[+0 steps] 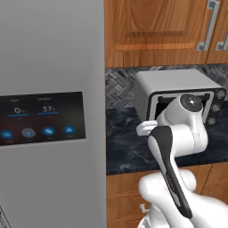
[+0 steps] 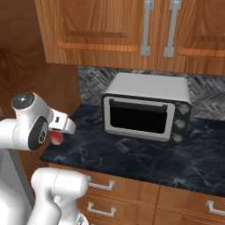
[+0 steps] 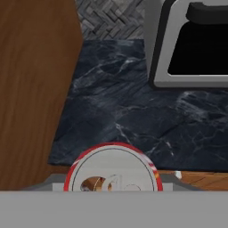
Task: Four empty soda cans are scattered around the kitchen. Gather all the cans and cluster them next to the stove for recycling.
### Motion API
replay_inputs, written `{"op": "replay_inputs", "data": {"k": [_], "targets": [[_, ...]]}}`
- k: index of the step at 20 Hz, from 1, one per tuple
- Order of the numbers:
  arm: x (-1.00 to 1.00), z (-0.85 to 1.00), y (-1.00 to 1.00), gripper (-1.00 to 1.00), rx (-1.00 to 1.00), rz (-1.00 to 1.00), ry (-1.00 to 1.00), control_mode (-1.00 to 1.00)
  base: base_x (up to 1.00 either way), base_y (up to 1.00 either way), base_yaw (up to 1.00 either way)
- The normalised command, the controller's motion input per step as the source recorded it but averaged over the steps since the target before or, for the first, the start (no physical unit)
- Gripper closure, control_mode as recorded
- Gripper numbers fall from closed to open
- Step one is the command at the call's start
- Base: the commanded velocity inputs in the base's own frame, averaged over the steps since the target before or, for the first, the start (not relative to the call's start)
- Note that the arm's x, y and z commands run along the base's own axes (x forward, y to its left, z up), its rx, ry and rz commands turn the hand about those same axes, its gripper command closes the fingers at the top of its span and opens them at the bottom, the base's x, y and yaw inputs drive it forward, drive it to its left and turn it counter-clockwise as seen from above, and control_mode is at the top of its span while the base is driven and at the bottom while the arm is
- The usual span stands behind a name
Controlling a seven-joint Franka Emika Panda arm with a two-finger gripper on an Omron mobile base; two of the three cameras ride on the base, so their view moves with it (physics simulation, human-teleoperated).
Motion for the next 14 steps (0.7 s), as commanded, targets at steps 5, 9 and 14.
{"op": "replay_inputs", "data": {"k": [5,9,14], "targets": [[-0.34,-0.05,0.00,1.00,0.00,-0.01,-0.19,-1.00,0.00,0.00,0.00],[-0.09,-0.01,0.00,1.00,0.00,0.00,-0.05,-1.00,0.00,0.00,0.00],[0.00,0.00,0.00,1.00,0.00,0.00,0.00,-1.00,0.00,0.00,0.00]]}}
